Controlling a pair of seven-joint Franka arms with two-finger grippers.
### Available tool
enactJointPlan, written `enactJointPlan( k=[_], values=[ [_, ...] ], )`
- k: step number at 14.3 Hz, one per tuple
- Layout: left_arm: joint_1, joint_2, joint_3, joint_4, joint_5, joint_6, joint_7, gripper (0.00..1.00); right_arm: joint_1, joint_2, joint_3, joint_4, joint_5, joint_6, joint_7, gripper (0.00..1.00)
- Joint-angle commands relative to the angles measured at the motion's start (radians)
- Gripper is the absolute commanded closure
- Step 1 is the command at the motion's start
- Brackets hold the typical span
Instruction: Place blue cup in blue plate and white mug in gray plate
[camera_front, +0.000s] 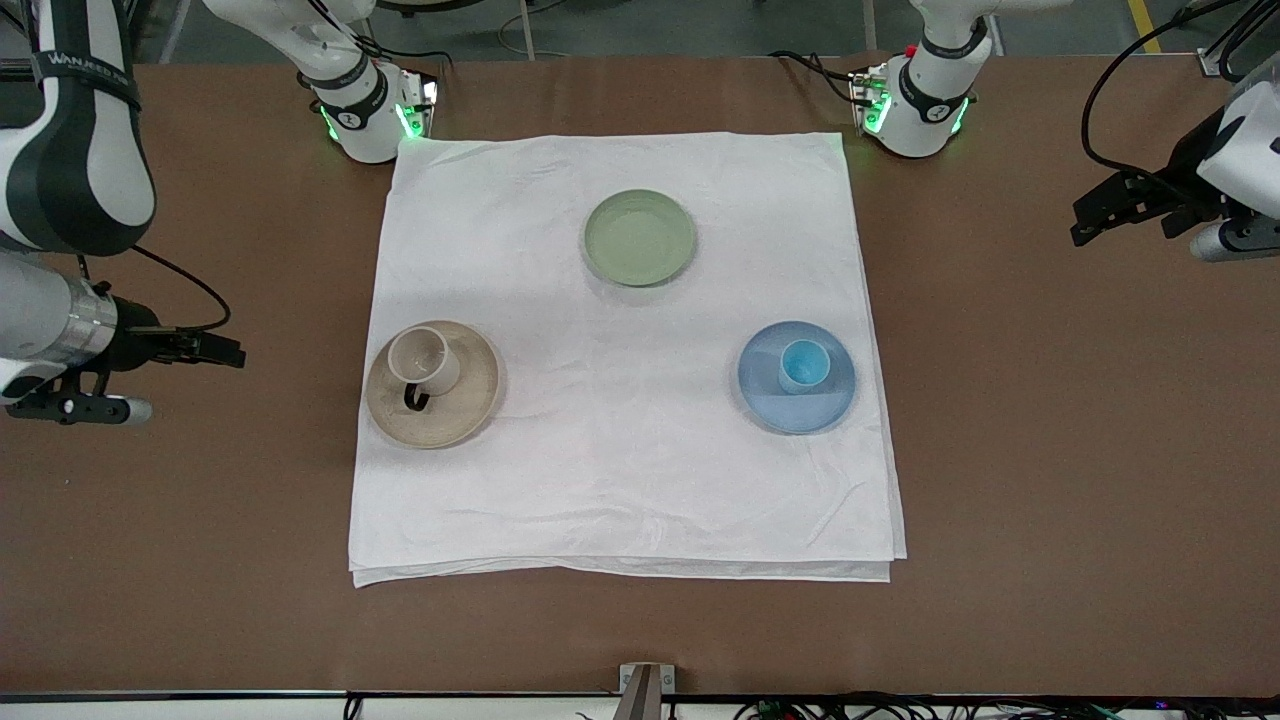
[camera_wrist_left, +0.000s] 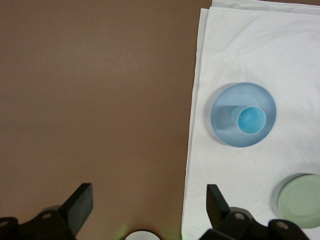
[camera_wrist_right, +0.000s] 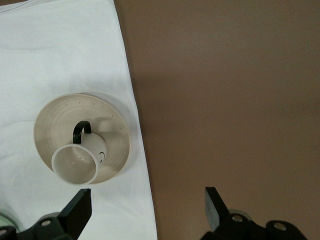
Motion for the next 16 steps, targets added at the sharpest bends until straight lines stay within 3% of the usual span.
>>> enactJointPlan(
  k=[1,5,16],
  values=[
    [0.016,-0.004,0.006,0.001,-0.015,0.008,0.046,0.00,-0.061,-0.011,0.017,0.058,0.000,-0.074,-0.010,0.00],
    [0.020,-0.004,0.008,0.001,-0.025,0.008,0.058,0.00,-0.070,0.003,0.019,0.150,-0.006,-0.126,-0.012,0.00],
    [0.017,-0.017,0.006,-0.008,-0.024,0.000,0.057,0.00,-0.018,-0.068,0.025,0.088,-0.012,-0.169,0.008,0.00]
  ],
)
